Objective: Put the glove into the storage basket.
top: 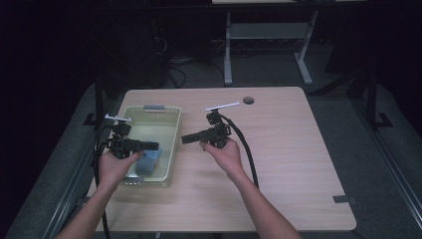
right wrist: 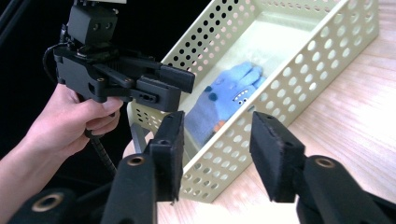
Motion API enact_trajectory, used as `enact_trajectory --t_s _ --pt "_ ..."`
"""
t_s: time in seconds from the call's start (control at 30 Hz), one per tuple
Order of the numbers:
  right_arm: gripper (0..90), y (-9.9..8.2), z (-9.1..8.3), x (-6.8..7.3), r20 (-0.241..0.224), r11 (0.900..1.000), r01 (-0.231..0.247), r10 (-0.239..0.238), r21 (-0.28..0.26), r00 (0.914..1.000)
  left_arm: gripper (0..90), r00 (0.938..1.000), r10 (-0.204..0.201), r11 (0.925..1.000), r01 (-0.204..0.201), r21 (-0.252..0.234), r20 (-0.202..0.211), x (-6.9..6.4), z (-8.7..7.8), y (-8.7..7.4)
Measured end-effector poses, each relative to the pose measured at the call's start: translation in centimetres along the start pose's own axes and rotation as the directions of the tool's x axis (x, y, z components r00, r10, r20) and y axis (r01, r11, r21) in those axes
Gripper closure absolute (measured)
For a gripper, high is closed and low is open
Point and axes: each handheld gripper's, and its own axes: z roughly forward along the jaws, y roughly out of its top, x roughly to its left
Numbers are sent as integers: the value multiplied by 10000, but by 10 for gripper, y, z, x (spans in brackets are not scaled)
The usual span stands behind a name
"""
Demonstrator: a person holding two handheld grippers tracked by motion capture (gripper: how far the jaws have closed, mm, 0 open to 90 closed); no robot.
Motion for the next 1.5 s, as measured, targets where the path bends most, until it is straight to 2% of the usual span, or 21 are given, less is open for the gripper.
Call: enact_trajectory --t_s 0.13,0.33,0.43,0.57,0.73,0.8,0.97,1.27,1.5 --pt "520 -3 -6 -5 -64 10000 -75 75 -16 10000 427 9999 105 9998 -103 -184 103 -5 1 0" --pt "500 -5 -15 -11 -41 9999 -156 156 -67 9999 400 9995 61 9996 -53 -268 299 -11 3 1" --pt "487 -8 -23 -14 -19 9999 -130 130 -109 9999 362 9990 376 9990 -370 -245 247 -19 6 2" --pt "480 -11 -32 -18 44 9997 -150 151 -176 9999 345 9981 506 9984 -497 -274 363 -26 10 5" --pt "471 -14 -43 -21 114 9993 -236 240 -306 9996 337 9974 580 9977 -564 -379 430 -33 13 7" --pt "467 -17 -51 -24 147 9986 -320 327 -411 9994 337 9961 794 9963 -781 -365 380 -37 16 9" --pt "457 -20 -62 -29 292 9979 -400 415 -514 9987 332 9956 815 9961 -798 -385 461 -42 23 11" --pt "448 -28 -76 -37 413 9964 -538 565 -656 9975 320 9942 961 9945 -939 -459 481 -51 30 11" --pt "439 -37 -88 -43 532 9940 -631 680 -895 9963 317 9918 1137 9924 -1105 -538 592 -63 37 12"
